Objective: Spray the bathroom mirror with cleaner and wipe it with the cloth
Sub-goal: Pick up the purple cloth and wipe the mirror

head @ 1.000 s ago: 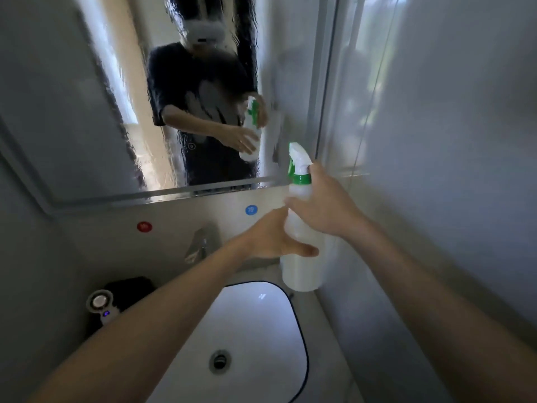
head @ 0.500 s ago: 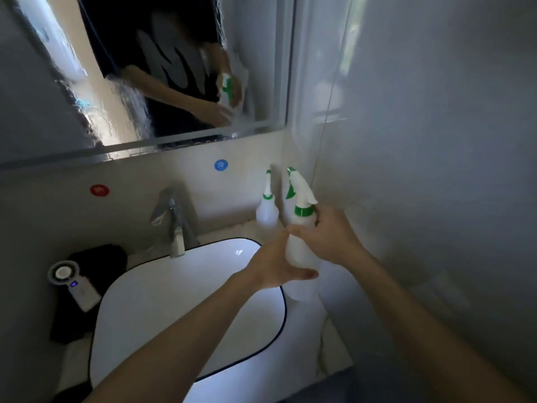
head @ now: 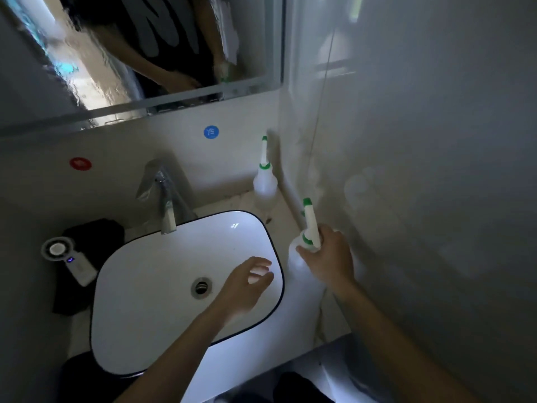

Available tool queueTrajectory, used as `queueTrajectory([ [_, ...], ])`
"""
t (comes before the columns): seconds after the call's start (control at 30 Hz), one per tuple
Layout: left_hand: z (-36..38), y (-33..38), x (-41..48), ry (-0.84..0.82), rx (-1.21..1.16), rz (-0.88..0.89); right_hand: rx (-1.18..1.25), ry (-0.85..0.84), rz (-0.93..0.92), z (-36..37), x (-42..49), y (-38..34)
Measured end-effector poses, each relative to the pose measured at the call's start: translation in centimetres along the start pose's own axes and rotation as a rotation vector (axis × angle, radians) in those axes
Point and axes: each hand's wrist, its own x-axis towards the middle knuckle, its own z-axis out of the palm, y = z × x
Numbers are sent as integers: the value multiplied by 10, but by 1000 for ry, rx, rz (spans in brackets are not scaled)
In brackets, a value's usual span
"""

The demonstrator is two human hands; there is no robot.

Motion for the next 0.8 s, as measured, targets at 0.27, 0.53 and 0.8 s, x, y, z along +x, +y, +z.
queueTrajectory([
  [0.27, -13, -47, -44, 158, -158, -125, -33, -97, 81, 41, -3, 48],
  [0.53, -4, -72, -52, 201, -223, -210, -48, -181, 141, 45, -13, 81],
  [0.8, -12, -78, -41, 52, -228, -152, -76, -72, 233, 43, -64, 89],
])
